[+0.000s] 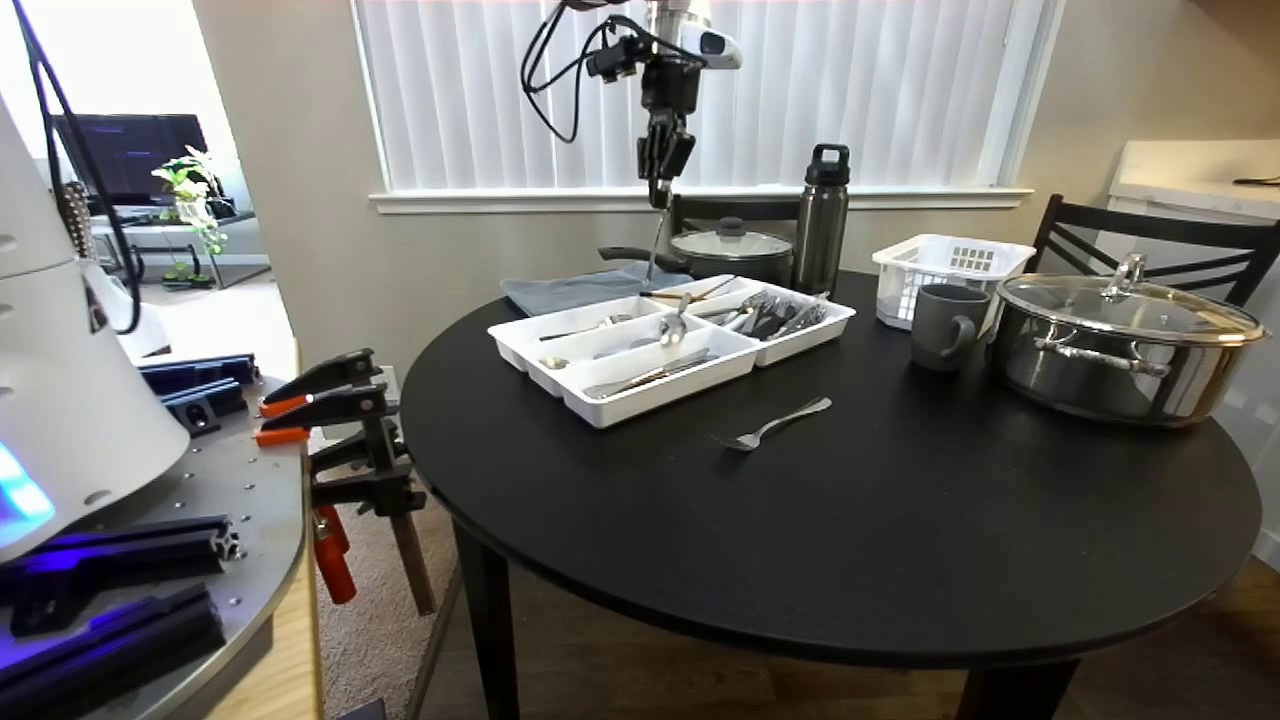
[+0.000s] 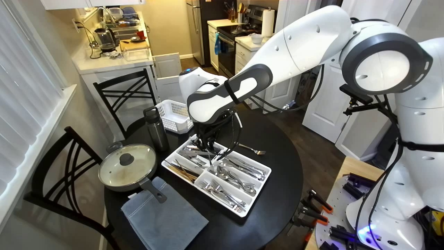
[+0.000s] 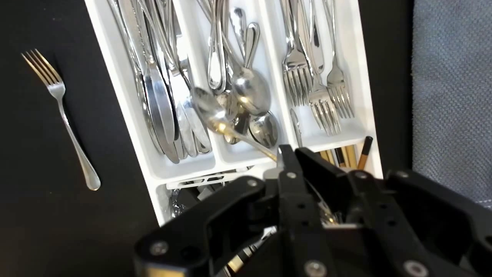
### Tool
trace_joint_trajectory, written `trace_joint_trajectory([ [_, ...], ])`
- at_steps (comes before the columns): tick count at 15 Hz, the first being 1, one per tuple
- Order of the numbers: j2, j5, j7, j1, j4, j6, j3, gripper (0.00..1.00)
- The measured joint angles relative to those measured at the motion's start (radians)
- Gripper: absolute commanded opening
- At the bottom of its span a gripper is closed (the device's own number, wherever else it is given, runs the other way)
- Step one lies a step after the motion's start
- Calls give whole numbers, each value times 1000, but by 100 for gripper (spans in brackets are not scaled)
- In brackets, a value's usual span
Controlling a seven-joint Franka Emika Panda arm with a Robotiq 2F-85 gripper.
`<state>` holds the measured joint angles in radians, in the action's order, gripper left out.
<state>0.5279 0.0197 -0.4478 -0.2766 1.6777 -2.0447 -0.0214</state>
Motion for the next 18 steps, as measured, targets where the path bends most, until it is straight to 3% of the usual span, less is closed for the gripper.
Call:
trace_joint_trajectory([
  [7,-26,14,-1,-4,16,19,0,2],
  [18,-72,14,-4,43,15,327,15,2],
])
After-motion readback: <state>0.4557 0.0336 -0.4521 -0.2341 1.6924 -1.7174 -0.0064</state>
